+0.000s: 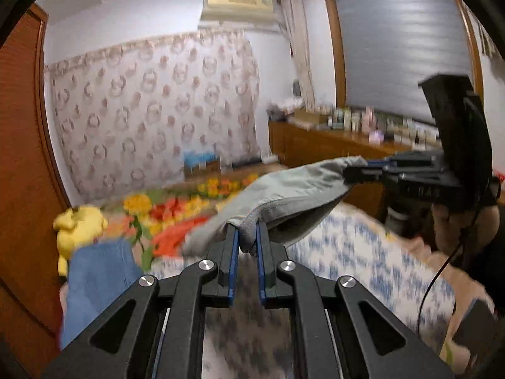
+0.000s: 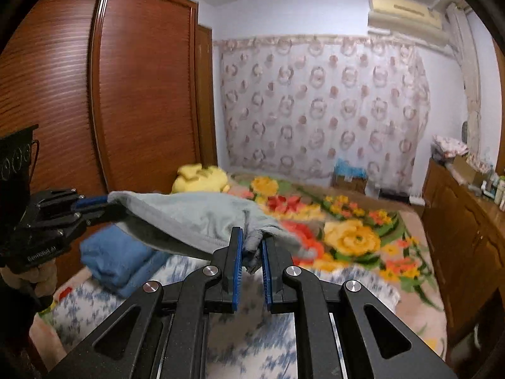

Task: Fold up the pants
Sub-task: 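Lift the grey-green pants off the bed with both tools, then lower the held pants and fold them over onto the bed with both tools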

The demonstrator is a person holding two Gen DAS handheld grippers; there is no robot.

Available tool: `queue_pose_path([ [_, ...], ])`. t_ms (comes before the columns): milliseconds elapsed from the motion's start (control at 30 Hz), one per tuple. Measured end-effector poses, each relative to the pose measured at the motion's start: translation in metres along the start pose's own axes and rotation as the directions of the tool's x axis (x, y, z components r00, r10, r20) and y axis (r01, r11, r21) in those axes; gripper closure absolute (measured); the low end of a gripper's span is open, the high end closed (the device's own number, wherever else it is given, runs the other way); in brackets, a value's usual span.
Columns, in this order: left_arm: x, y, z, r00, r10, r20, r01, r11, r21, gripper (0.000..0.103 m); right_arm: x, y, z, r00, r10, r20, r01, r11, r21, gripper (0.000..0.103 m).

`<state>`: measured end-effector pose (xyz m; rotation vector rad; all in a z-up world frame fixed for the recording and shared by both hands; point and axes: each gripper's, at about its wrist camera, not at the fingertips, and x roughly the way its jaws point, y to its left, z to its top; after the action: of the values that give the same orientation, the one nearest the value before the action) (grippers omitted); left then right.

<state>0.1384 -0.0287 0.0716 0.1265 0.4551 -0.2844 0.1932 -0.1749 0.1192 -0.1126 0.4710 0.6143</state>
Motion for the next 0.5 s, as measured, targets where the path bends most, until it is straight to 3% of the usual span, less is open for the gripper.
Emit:
queue_pose_path([
  [233, 0.008, -0.027, -0.099, 0.981, -0.031, -0.193, 0.026, 0.999, -0.026, 0.092, 0.023, 0.029, -0.090, 0.971, 0.043, -0.234, -0.037, 0.999, 0.029, 0.092],
  [500, -0.012, -0.043, -0.121, 0.976, -0.037, -0.217, 0.025, 0.998, -0.056, 0.092, 0.007, 0.051, -0.113, 0.959, 0.067, -0.275, -0.046, 0.995, 0.084, 0.092],
])
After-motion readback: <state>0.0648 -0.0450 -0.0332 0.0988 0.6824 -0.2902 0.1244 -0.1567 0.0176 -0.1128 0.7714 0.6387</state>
